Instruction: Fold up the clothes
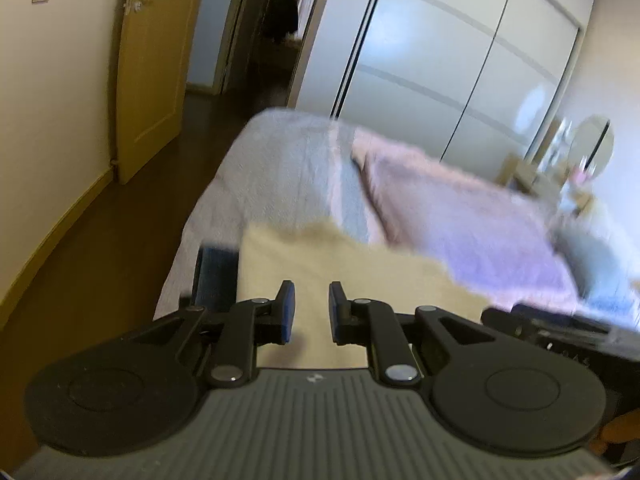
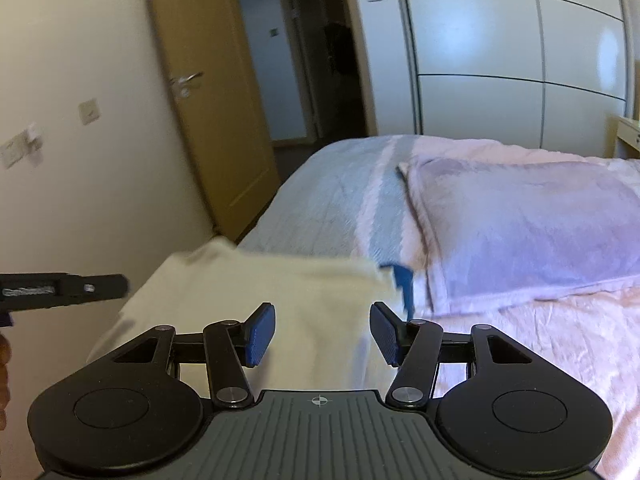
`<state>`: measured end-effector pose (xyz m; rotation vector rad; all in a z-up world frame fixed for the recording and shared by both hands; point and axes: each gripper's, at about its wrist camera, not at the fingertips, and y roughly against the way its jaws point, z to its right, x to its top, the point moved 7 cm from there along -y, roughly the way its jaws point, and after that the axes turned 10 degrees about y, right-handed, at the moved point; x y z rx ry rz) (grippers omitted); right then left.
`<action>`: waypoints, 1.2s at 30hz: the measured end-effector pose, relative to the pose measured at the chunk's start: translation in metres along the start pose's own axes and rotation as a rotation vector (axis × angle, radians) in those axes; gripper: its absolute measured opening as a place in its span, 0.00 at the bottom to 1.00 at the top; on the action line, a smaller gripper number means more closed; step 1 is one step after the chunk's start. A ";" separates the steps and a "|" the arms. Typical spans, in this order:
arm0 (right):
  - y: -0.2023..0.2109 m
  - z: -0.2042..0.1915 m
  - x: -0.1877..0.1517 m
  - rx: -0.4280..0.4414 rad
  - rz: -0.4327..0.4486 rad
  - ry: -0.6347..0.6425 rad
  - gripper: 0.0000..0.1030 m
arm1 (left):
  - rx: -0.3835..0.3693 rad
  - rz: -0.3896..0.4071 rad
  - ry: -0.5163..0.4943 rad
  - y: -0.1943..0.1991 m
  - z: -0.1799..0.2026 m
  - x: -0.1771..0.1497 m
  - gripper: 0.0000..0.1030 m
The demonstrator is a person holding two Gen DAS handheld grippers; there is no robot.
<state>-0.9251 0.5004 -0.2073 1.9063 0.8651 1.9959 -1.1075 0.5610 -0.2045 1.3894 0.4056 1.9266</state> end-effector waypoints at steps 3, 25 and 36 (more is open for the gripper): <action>-0.008 -0.010 -0.022 0.001 -0.054 0.041 0.55 | 0.056 -0.053 0.012 -0.008 -0.009 -0.029 0.12; 0.016 -0.007 -0.029 0.032 -0.172 -0.050 0.55 | 0.202 -0.096 -0.002 0.034 0.014 -0.031 0.29; 0.074 -0.009 -0.066 0.026 -0.278 -0.077 0.57 | 0.276 -0.174 -0.017 0.090 0.037 -0.076 0.32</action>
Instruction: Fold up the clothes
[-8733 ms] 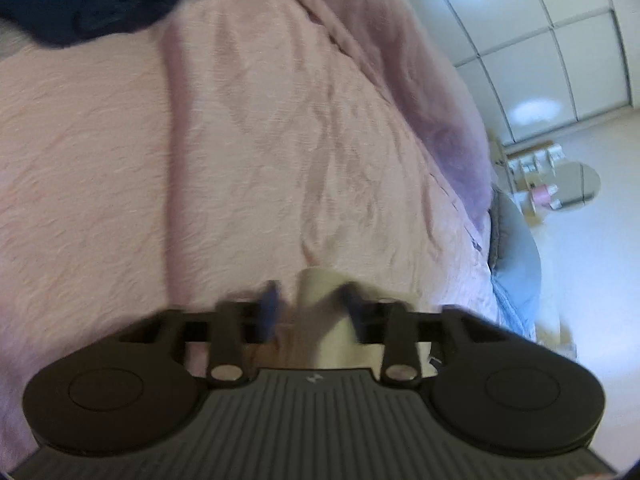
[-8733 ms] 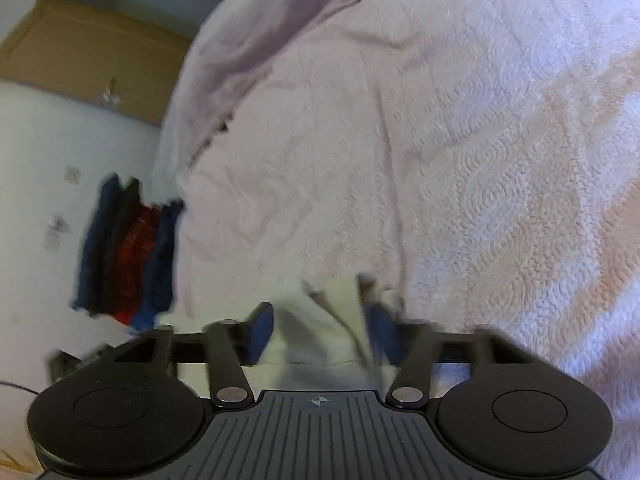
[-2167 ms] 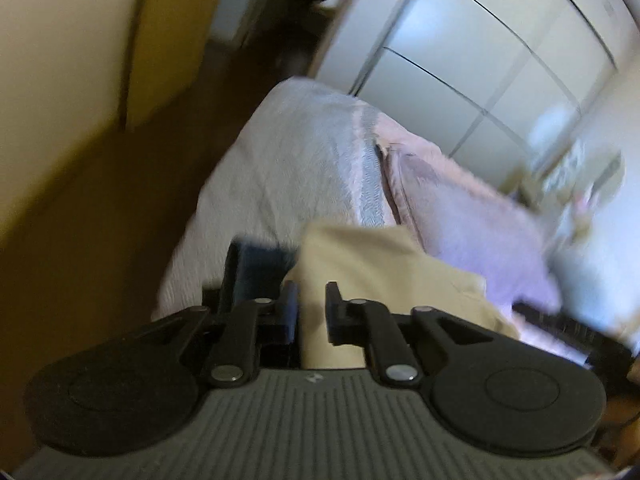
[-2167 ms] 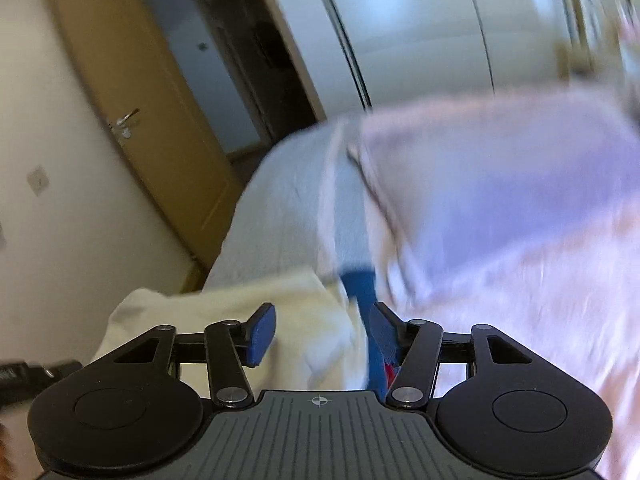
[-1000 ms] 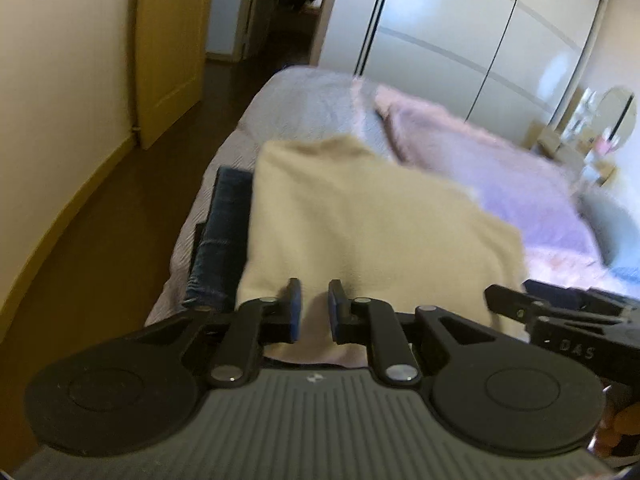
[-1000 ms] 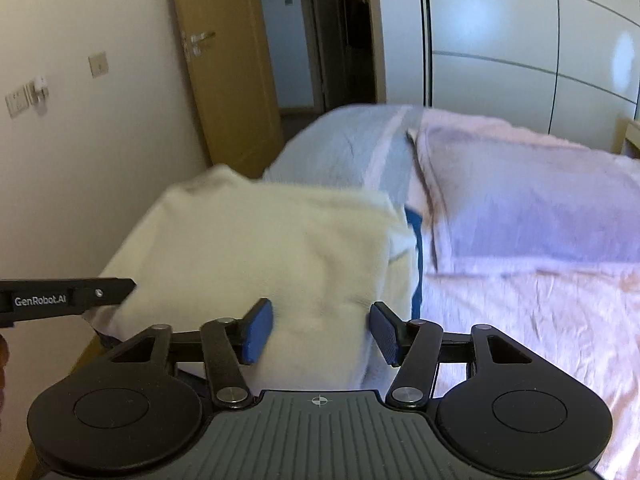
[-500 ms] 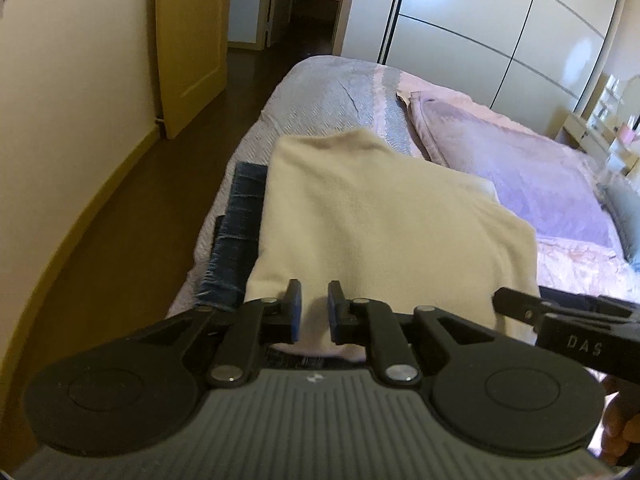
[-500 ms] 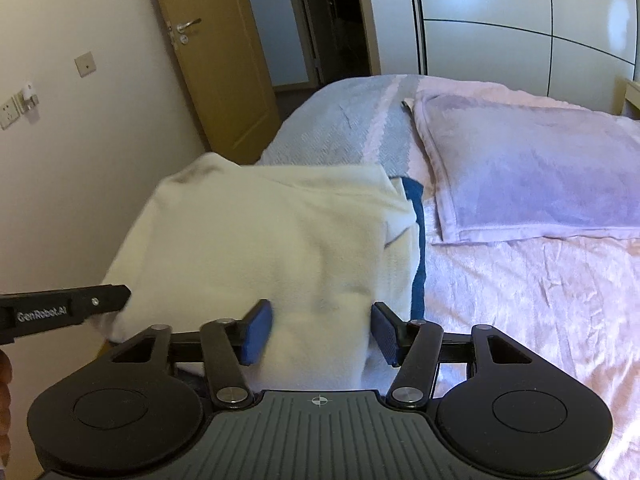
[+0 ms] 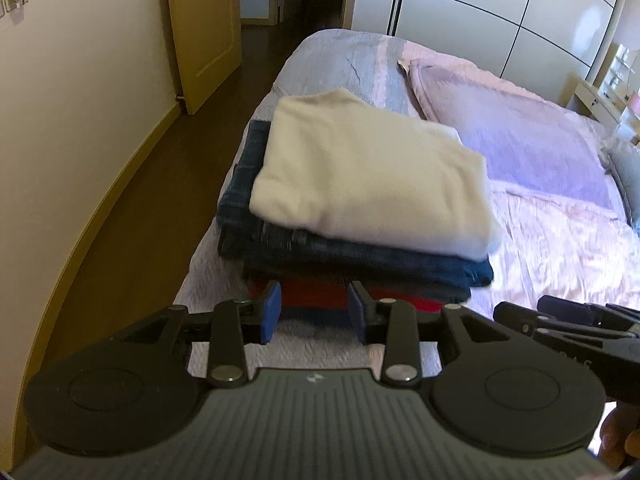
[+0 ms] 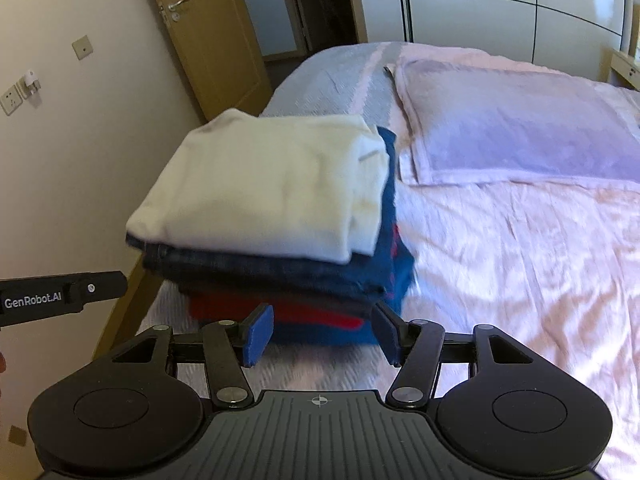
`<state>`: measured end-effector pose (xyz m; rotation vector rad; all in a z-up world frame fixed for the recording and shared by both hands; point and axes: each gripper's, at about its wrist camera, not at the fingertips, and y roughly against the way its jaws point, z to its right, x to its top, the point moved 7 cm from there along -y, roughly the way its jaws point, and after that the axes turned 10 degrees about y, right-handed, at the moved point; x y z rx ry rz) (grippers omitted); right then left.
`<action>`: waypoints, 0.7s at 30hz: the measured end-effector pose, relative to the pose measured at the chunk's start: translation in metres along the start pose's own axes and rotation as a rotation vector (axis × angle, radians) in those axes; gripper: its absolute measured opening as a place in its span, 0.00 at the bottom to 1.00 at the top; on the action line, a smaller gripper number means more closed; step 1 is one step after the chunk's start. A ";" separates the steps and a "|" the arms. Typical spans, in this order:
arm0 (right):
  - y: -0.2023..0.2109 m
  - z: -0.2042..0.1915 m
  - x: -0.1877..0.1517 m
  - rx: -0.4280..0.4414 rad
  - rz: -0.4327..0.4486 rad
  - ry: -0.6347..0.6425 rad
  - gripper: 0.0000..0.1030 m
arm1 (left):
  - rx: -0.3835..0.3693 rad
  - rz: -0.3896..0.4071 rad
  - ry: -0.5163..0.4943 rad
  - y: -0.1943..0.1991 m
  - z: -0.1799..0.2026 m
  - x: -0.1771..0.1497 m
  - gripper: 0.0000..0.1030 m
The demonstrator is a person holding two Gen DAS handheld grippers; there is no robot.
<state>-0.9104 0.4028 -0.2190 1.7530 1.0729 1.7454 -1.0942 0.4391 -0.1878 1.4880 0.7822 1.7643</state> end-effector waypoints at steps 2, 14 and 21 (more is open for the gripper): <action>0.011 0.000 -0.007 -0.001 -0.003 0.004 0.57 | 0.008 0.001 0.003 0.011 0.001 -0.008 0.32; 0.079 0.000 -0.039 0.031 0.035 0.049 0.58 | 0.094 0.009 0.017 0.070 0.017 -0.046 0.41; 0.110 0.009 -0.064 0.047 0.030 0.063 0.59 | 0.120 0.012 0.032 0.098 0.034 -0.080 0.44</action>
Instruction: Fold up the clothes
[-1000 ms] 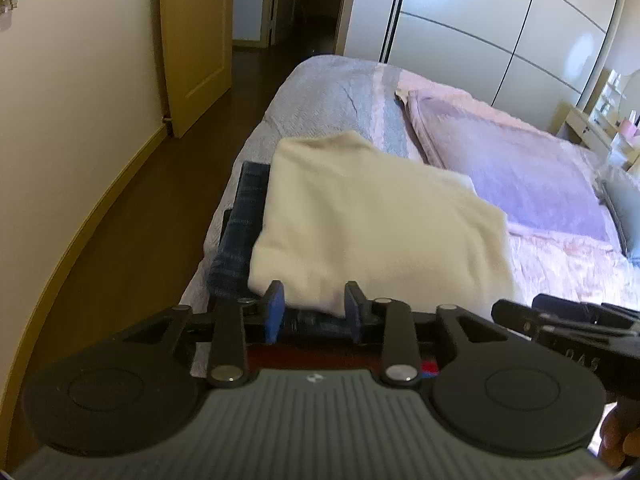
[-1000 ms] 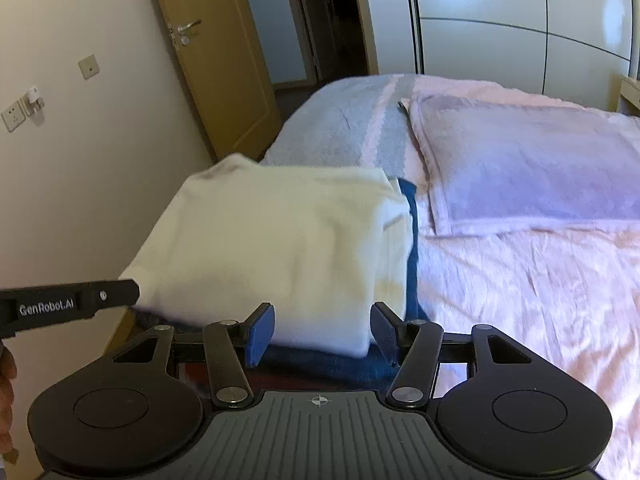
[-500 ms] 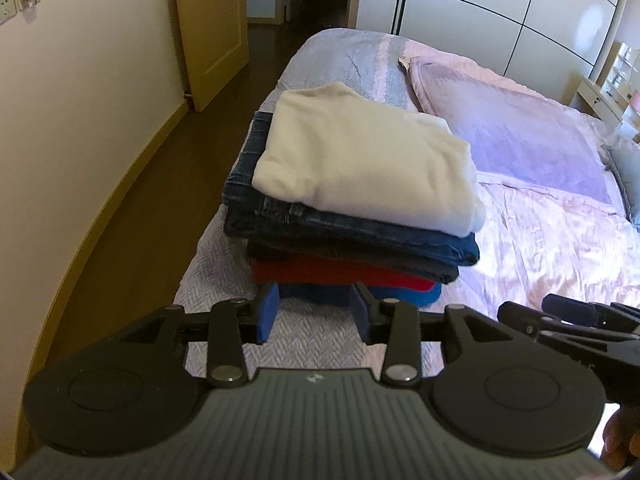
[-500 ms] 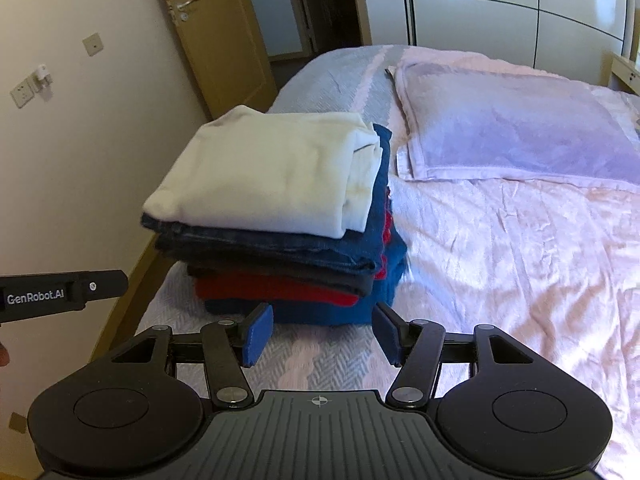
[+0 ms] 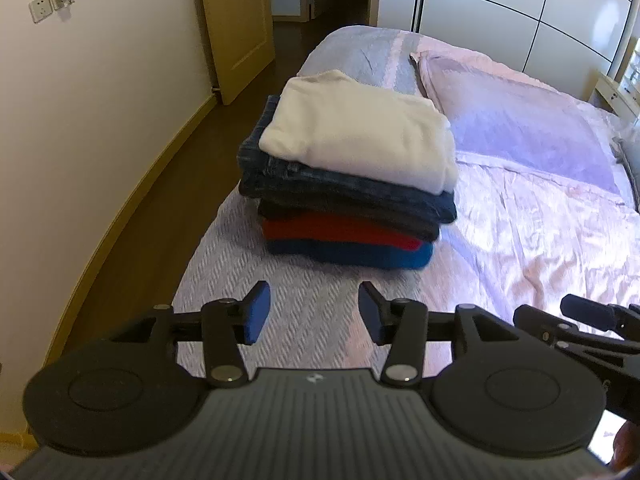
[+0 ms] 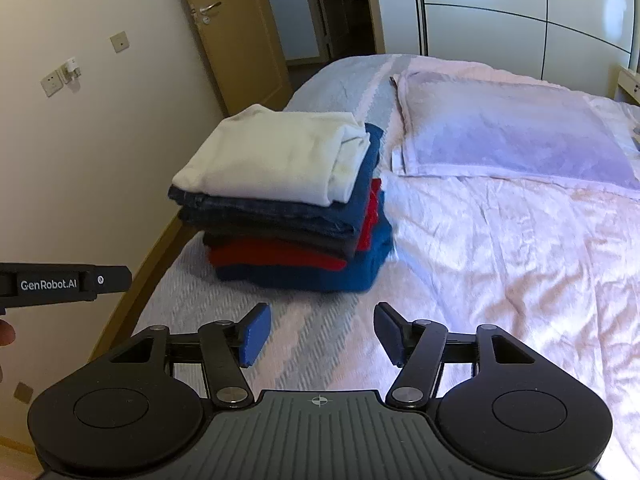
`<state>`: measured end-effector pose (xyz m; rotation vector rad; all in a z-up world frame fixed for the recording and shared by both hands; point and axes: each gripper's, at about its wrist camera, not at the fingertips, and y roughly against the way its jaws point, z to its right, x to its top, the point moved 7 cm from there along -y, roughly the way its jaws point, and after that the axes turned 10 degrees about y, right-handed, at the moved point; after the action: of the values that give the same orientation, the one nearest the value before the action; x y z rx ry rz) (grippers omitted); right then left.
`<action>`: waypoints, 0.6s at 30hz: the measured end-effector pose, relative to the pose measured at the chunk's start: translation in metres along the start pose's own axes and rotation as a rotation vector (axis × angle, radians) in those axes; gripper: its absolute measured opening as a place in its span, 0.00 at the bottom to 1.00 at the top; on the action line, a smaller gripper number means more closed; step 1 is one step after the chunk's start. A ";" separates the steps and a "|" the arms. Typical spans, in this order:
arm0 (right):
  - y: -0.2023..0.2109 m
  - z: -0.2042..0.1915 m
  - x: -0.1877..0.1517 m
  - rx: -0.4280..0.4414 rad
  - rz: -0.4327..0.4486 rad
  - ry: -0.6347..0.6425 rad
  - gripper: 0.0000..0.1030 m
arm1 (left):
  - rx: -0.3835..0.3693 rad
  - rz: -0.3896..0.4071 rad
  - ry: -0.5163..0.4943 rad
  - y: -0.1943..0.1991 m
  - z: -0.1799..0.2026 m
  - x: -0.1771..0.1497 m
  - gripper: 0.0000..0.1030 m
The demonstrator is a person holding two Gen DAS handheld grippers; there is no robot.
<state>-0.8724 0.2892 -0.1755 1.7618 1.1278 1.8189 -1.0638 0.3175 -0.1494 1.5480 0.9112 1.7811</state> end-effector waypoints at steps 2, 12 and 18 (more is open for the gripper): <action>0.010 0.001 -0.008 0.005 -0.001 0.005 0.60 | 0.009 -0.001 0.007 0.008 0.002 -0.012 0.45; 0.048 0.003 -0.045 -0.003 -0.022 0.020 0.63 | 0.051 0.010 0.027 0.047 0.011 -0.058 0.54; 0.053 -0.004 -0.059 -0.079 -0.060 0.051 0.64 | 0.040 0.028 0.018 0.060 0.011 -0.075 0.60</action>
<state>-0.8531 0.2122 -0.1748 1.6291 1.1005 1.8562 -1.0428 0.2236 -0.1433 1.5790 0.9432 1.8099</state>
